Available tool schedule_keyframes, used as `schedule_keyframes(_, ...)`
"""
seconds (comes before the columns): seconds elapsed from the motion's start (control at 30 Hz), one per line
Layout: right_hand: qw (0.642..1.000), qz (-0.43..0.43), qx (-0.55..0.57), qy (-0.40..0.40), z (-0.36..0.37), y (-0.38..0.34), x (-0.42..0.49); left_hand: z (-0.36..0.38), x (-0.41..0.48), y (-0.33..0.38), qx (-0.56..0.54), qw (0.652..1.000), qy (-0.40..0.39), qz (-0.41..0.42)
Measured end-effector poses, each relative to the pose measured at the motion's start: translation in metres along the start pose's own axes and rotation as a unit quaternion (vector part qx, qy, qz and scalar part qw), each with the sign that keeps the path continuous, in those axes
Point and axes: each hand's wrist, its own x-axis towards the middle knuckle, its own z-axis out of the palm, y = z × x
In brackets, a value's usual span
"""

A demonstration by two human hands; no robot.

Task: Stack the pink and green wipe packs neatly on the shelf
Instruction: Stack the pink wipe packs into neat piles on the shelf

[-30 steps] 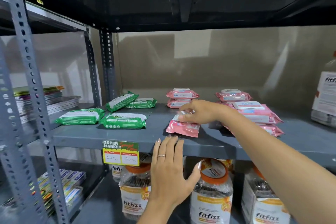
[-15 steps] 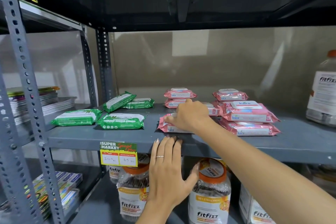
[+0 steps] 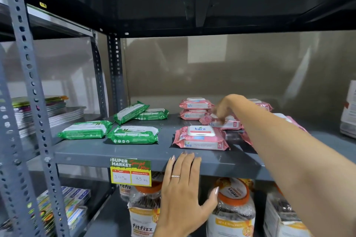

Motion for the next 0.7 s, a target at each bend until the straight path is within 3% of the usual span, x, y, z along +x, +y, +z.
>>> schedule_keyframes(0.27, 0.999, -0.044, 0.026, -0.002, -0.016, 0.009, -0.001, 0.003, 0.0, 0.0, 0.007, 1.0, 0.014, 0.006)
schedule_keyframes(0.5, 0.987, -0.153, -0.002, 0.043, -0.043, -0.019, -0.065, 0.007, -0.001, 0.003, 0.001, 0.999, 0.035, -0.005)
schedule_keyframes(0.63, 0.966, -0.227, -0.116, 0.048, -0.014, -0.044, -0.081, 0.009, 0.0, 0.005, 0.001, 0.999, 0.04, -0.01)
schedule_keyframes(0.7, 0.965, -0.226, -0.112, 0.072, -0.008, -0.044, -0.083, 0.009, -0.001, 0.005, -0.001, 0.999, 0.039, -0.01)
